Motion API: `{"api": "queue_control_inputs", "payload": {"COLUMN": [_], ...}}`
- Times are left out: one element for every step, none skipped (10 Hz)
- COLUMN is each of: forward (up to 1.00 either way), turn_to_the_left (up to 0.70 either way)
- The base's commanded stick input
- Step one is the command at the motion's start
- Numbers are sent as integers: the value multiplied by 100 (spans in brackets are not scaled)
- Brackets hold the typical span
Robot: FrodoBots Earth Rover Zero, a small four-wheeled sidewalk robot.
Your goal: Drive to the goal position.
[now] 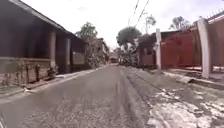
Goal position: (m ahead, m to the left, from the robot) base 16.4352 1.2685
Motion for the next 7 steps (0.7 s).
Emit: {"api": "queue_control_inputs", "payload": {"forward": [70, 70, 70, 70, 70, 70, 70], "turn_to_the_left": [1, 1, 1, 1, 1, 1, 1]}}
